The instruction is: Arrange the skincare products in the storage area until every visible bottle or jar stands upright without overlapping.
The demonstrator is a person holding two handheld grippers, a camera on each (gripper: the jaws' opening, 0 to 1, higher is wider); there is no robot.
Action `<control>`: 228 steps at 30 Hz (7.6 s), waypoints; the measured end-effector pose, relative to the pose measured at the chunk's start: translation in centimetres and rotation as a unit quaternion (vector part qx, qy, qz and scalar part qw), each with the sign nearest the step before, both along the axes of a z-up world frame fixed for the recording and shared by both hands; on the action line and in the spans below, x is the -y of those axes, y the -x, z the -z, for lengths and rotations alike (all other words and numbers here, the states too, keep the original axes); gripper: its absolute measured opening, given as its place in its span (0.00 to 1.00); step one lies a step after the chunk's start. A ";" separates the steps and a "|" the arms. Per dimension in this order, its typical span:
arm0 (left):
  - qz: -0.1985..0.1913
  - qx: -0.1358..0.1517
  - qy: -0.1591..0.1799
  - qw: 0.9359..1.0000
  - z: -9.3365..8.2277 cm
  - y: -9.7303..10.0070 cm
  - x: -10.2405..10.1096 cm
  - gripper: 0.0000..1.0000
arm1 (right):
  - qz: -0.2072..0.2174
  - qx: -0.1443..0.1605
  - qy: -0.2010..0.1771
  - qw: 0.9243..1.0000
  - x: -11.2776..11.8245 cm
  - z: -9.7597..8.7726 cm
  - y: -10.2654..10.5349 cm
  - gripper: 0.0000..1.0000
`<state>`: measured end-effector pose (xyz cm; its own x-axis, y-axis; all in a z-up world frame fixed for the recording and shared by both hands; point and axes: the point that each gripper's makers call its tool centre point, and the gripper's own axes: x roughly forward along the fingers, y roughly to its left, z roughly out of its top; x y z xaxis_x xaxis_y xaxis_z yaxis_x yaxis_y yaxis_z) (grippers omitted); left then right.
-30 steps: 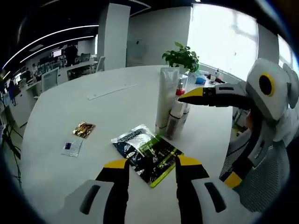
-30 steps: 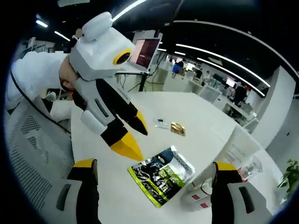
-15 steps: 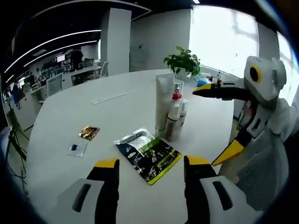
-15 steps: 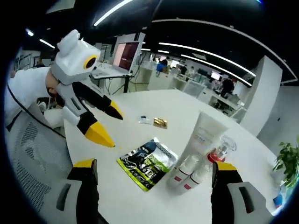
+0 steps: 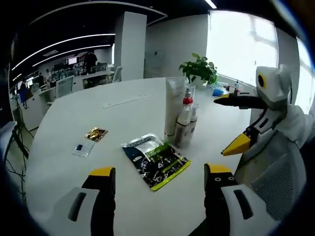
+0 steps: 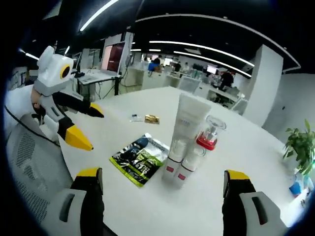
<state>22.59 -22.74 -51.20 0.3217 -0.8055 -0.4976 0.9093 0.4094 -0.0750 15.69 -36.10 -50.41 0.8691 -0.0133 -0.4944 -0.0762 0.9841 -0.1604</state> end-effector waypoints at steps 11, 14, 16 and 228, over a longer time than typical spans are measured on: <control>-0.070 -0.021 0.034 0.997 0.2 -1.0 -2.3 0.83 | 0.014 0.011 -0.017 1.000 -0.3 0.8 0.8 0.99; -0.081 -0.015 0.038 0.996 0.1 -1.2 -2.8 0.86 | 0.011 0.014 -0.021 1.000 -0.7 0.7 0.7 0.99; -0.084 -0.011 0.032 0.996 0.3 -1.3 -3.1 0.87 | 0.003 0.011 -0.029 0.999 -1.1 0.8 0.7 0.99; 0.047 -0.041 -0.123 0.990 8.9 -15.2 -1.5 0.36 | -0.115 -0.057 0.000 0.992 -9.7 3.9 -10.8 0.72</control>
